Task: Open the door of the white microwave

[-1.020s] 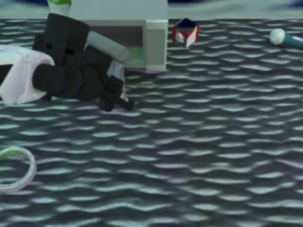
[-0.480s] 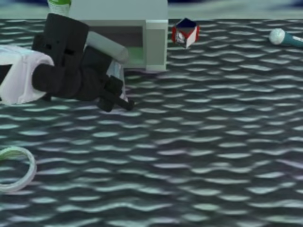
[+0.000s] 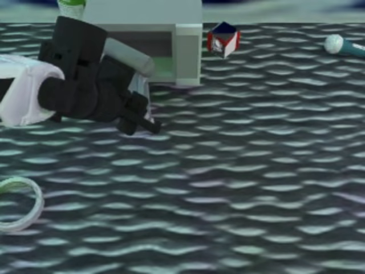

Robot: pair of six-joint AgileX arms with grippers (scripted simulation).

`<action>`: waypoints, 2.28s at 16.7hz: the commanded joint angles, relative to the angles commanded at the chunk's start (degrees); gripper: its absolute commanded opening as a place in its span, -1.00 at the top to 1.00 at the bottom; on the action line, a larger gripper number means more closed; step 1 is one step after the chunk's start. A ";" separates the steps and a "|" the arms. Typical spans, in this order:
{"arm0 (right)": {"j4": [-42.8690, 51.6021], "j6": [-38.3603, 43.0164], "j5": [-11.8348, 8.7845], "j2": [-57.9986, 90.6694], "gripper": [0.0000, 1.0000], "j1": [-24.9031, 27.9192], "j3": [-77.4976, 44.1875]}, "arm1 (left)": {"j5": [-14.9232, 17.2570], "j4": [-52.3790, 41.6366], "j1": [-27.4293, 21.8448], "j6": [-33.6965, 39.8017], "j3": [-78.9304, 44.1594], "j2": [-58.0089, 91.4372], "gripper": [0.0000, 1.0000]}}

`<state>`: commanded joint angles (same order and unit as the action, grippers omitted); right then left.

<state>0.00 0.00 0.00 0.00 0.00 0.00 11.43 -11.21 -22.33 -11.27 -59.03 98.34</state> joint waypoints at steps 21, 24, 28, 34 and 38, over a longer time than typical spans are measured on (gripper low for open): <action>0.00 0.00 0.00 0.00 -1.00 0.00 0.00 | 3.37 -1.02 1.92 -4.26 0.94 -0.97 1.00; 0.00 0.00 0.00 0.00 -1.00 0.00 0.00 | 3.37 -1.02 1.92 -4.26 0.94 -0.97 1.00; 0.00 0.00 0.00 0.00 -1.00 0.00 0.00 | 3.37 -1.02 1.92 -4.26 0.94 -0.97 1.00; 0.00 0.00 0.00 0.00 -1.00 0.00 0.00 | 3.37 -1.02 1.92 -4.26 0.94 -0.97 1.00; 0.00 0.00 0.00 0.00 -1.00 0.00 0.00 | 3.37 -1.02 1.92 -4.26 0.94 -0.97 1.00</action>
<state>0.00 0.00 0.00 0.00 0.00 0.00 14.80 -12.22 -20.41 -15.53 -58.10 97.37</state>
